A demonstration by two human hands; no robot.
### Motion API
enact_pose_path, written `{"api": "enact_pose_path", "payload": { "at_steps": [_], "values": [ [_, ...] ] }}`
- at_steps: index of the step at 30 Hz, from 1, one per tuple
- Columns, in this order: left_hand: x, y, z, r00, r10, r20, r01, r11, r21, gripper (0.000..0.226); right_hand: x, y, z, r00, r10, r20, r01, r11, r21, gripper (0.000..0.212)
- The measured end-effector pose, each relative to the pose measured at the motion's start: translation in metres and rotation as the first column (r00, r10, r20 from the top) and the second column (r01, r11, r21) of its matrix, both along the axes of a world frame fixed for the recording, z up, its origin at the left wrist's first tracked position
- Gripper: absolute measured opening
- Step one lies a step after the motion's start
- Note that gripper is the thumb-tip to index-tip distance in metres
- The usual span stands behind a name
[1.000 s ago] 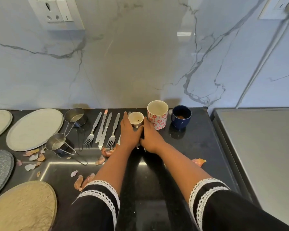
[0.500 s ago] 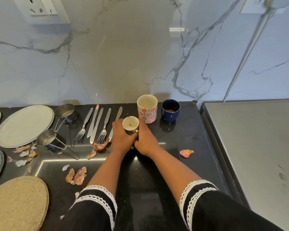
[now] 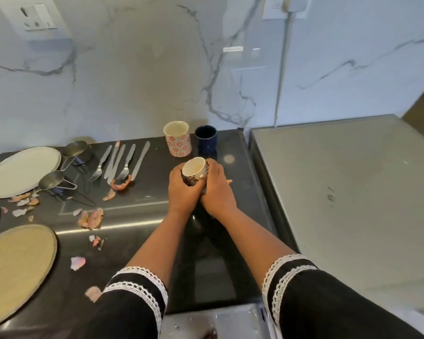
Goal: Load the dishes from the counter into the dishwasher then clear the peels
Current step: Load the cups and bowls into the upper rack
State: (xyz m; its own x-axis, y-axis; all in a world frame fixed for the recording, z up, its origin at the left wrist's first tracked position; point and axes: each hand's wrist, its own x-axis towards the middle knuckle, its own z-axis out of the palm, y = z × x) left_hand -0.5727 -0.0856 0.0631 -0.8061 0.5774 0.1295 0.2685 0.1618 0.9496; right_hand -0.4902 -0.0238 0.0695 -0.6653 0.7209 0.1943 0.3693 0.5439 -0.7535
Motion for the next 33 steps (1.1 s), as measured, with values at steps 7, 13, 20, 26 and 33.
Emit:
{"api": "enact_pose_path", "payload": {
  "at_steps": [7, 13, 20, 26, 33],
  "values": [
    [0.156, 0.013, 0.013, 0.981, -0.187, 0.055, 0.181, 0.978, 0.103, 0.045, 0.162, 0.005, 0.013, 0.985, -0.171, 0.007, 0.167, 0.969, 0.183, 0.067],
    [0.296, 0.028, 0.014, 0.931, -0.360, 0.051, 0.353, 0.929, 0.111, 0.046, 0.317, 0.002, 0.018, 0.948, -0.315, -0.032, 0.314, 0.923, 0.223, 0.069],
    [0.472, 0.019, -0.022, 0.819, -0.538, 0.201, 0.535, 0.842, 0.074, 0.053, 0.493, -0.026, -0.013, 0.838, -0.545, 0.042, 0.524, 0.823, 0.218, 0.066],
    [0.566, -0.007, -0.067, 0.651, -0.628, 0.427, 0.686, 0.727, 0.022, 0.075, 0.582, -0.054, -0.054, 0.761, -0.629, 0.160, 0.592, 0.774, 0.227, 0.059],
    [0.600, -0.039, -0.113, 0.598, -0.592, 0.539, 0.743, 0.663, -0.096, 0.092, 0.620, -0.085, -0.098, 0.739, -0.629, 0.241, 0.616, 0.776, 0.139, 0.057]
  ]
}}
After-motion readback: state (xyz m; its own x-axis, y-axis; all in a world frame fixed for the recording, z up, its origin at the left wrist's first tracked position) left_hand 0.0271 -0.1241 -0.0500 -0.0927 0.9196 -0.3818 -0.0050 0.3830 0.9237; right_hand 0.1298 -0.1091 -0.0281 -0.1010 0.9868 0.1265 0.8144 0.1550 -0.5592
